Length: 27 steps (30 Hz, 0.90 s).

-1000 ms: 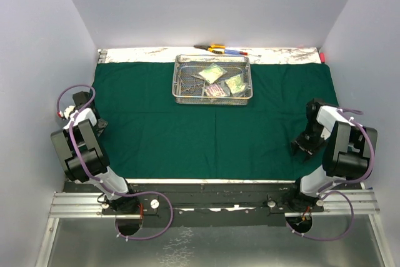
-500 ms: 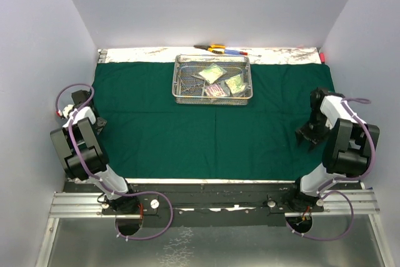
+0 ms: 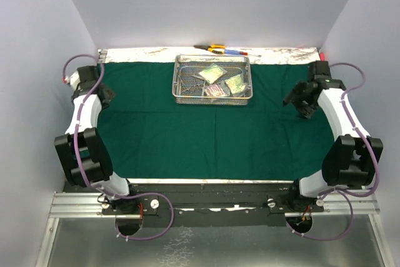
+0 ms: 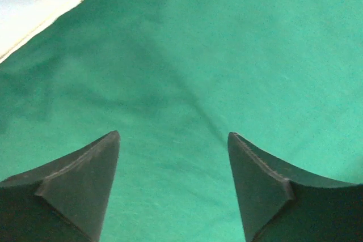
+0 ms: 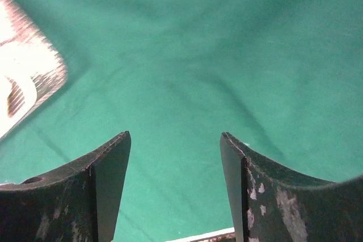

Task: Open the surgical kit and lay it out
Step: Pick up the medical item from the container.

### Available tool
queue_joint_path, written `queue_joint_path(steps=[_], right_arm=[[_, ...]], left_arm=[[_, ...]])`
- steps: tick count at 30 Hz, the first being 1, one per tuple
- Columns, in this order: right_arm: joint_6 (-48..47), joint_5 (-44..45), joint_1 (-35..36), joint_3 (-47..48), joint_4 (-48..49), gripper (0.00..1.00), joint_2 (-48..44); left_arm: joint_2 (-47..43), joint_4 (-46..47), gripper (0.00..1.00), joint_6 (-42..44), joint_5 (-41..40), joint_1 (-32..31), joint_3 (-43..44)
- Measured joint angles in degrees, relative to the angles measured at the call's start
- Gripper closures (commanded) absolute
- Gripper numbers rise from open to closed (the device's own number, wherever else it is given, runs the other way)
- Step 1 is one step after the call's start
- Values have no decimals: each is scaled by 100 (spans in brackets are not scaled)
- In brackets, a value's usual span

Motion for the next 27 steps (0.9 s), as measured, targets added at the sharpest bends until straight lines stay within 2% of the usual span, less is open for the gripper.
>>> queue_joint_path(steps=[3, 6, 8, 14, 21, 27], right_arm=[[-313, -413, 640, 94, 566, 31, 39], [-608, -734, 1248, 476, 1084, 37, 293], [-763, -870, 1624, 885, 1471, 43, 625], [-953, -911, 2470, 2116, 2124, 44, 1921], [-1141, -745, 3139, 3314, 2221, 45, 3515], [-1405, -619, 3292, 3646, 2269, 51, 4181]], left_arm=[[50, 42, 12, 365, 271, -627, 350], [129, 179, 9, 719, 708, -1272, 675], [179, 284, 9, 914, 920, -1639, 848], [275, 501, 9, 1235, 1333, -2411, 1239], [374, 581, 18, 1331, 1672, -2730, 1300], [551, 588, 21, 1246, 1943, -2747, 1300]])
